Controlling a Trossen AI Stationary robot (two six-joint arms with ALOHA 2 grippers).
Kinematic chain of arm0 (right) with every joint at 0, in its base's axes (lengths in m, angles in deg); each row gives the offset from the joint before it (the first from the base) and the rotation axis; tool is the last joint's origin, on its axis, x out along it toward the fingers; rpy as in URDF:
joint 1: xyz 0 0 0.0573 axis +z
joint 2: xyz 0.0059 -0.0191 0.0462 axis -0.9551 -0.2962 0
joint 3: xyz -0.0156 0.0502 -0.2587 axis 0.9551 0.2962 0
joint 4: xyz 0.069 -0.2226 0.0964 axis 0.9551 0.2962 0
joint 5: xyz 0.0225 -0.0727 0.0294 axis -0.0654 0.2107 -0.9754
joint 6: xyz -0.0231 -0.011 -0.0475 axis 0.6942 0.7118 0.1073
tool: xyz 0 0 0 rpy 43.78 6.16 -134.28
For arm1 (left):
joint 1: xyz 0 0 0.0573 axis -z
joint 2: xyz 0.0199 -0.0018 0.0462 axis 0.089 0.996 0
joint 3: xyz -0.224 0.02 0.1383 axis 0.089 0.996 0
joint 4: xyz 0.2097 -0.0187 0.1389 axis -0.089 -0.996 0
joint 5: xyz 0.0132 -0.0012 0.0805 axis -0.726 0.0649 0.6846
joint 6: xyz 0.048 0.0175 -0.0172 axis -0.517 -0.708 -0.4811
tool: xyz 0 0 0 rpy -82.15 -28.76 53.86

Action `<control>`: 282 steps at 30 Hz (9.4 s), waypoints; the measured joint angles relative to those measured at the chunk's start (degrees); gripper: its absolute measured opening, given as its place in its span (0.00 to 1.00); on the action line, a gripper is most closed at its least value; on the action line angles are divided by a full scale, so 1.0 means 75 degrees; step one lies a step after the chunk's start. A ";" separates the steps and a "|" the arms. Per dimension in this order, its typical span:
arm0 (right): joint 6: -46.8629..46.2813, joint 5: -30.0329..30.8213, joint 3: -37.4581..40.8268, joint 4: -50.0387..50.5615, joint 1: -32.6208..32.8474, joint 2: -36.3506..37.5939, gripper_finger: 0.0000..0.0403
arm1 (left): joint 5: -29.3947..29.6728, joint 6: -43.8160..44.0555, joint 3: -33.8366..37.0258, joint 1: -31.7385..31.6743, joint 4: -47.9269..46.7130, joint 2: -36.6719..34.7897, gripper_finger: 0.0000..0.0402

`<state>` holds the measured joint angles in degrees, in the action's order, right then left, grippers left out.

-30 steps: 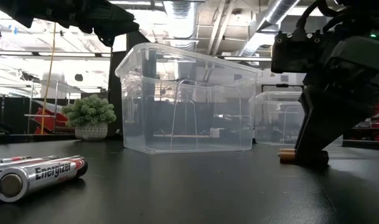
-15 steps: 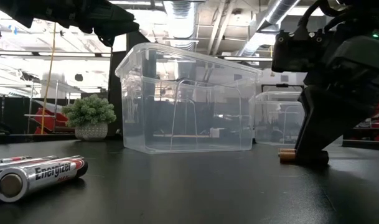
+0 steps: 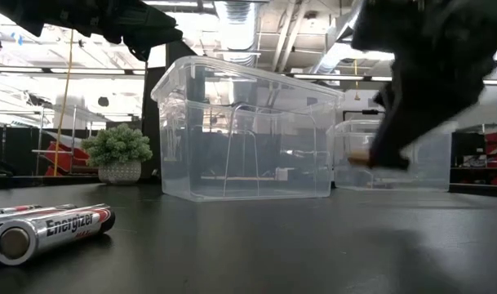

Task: Sort batteries
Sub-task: Put the black battery into the top transparent bin, then put the left silver battery into the bottom transparent bin

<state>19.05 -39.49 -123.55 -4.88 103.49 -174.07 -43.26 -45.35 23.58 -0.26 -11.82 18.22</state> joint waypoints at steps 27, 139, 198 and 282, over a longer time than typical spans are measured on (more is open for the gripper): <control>0.3683 0.1150 -0.0028 -0.1065 0.0018 0.2628 0.06 | -0.0003 0.0085 0.0000 0.0091 -0.0073 0.0003 0.34; 0.4346 0.4148 -0.0025 -0.0065 -0.3695 0.4080 0.48 | 0.0626 -0.0468 -0.2155 0.4570 -0.1210 0.4814 0.57; 0.3786 0.4147 -0.0026 0.0144 -0.3198 0.4074 0.49 | 0.0776 -0.1732 -0.4552 0.4720 -0.3652 0.7615 0.40; 0.4430 0.3551 -0.0025 0.0077 -0.0359 0.3089 0.49 | 0.0601 -0.2991 -0.4330 0.3383 -0.3681 0.4260 0.61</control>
<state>52.28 -12.86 -123.74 -4.30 100.80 -150.91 -38.76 -67.78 -8.89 25.11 -39.43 50.17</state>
